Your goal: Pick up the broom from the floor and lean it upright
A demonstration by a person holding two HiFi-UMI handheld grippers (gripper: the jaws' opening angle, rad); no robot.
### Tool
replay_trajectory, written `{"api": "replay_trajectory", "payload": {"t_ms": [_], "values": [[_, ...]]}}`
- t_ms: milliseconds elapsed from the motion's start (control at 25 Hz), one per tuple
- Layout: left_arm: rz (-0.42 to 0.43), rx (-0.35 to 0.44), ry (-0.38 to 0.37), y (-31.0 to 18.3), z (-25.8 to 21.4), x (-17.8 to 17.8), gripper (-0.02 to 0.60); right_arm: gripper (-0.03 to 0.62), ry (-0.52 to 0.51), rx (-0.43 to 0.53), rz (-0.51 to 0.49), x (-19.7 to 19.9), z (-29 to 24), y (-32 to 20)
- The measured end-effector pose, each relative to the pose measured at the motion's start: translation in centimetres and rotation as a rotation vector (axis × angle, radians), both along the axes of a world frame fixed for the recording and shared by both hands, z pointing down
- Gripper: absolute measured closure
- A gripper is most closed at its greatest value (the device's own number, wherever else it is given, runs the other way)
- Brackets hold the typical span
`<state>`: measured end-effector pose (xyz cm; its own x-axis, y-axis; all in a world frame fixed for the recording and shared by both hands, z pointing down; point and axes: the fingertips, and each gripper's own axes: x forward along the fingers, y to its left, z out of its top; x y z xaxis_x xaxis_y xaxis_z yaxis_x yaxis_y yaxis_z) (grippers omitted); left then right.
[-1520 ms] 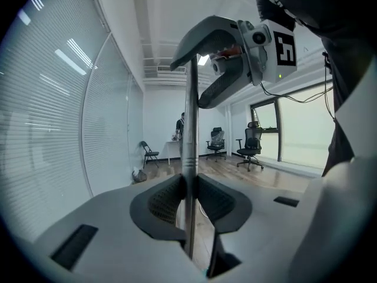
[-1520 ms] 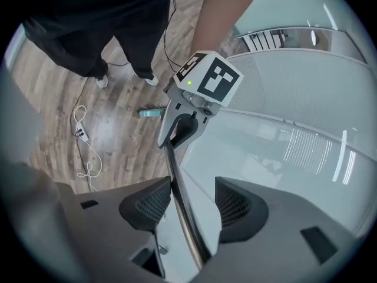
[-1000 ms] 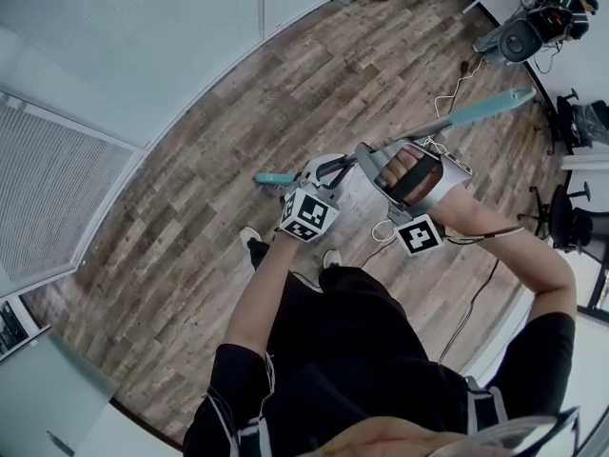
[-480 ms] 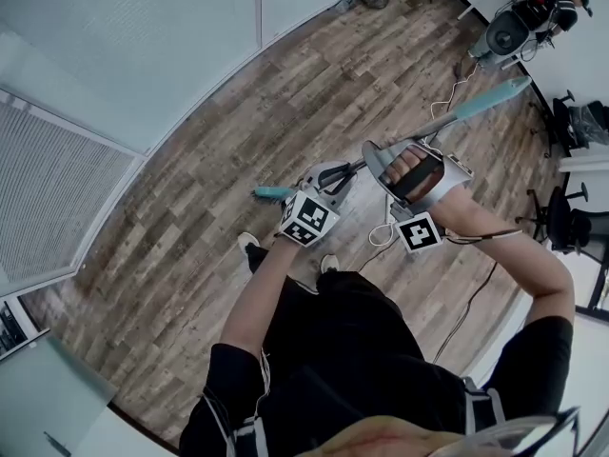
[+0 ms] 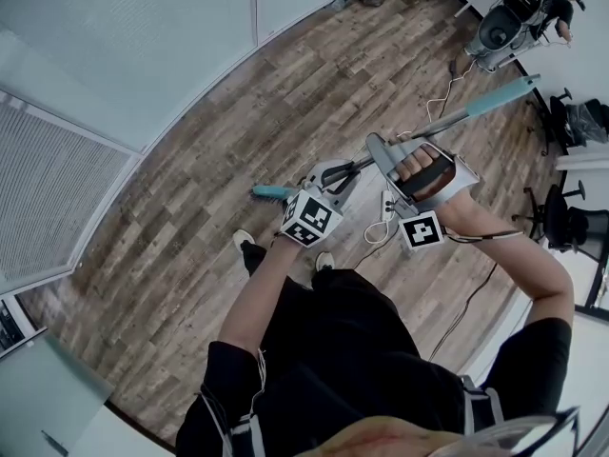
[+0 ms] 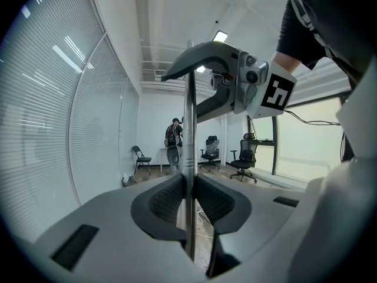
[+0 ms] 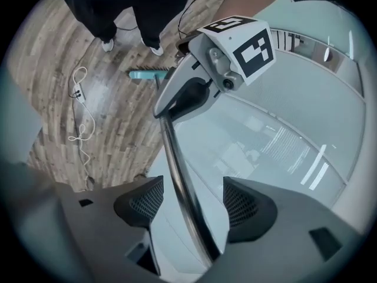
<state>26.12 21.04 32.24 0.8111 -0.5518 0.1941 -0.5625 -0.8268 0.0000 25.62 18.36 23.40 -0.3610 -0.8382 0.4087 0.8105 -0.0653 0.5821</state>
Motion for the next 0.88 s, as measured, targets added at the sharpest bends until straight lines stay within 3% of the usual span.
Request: {"api": "replay_trajectory", "payload": {"t_ms": [120,240,360,440,720,880], "values": [[-0.012,0.002,0.027,-0.2,-0.7,-0.3,0.492,0.303,-0.098,0.123,-0.143,-1.5,-2.1,0.8],[-0.027,-0.002,0.043,-0.3,-1.2,-0.9,0.495,0.303,-0.183,0.161,-0.231,-2.3,-3.0,2.3],[-0.052,-0.011,0.068,-0.7,-2.0,-1.3,0.495,0.303,-0.287,0.15,-0.25,-2.3,-3.9,3.2],[-0.065,-0.007,0.088,-1.3,-2.5,-1.6,0.495,0.303,-0.423,0.113,-0.205,-2.4,-5.2,3.1],[-0.09,0.021,0.072,-3.1,-3.1,-1.6,0.495,0.304,-1.104,-0.292,0.079,-2.2,-7.6,4.0],[-0.115,0.024,0.044,-4.2,-2.6,-2.3,0.495,0.304,-1.502,-0.668,0.234,-3.0,-6.4,3.6]]}}
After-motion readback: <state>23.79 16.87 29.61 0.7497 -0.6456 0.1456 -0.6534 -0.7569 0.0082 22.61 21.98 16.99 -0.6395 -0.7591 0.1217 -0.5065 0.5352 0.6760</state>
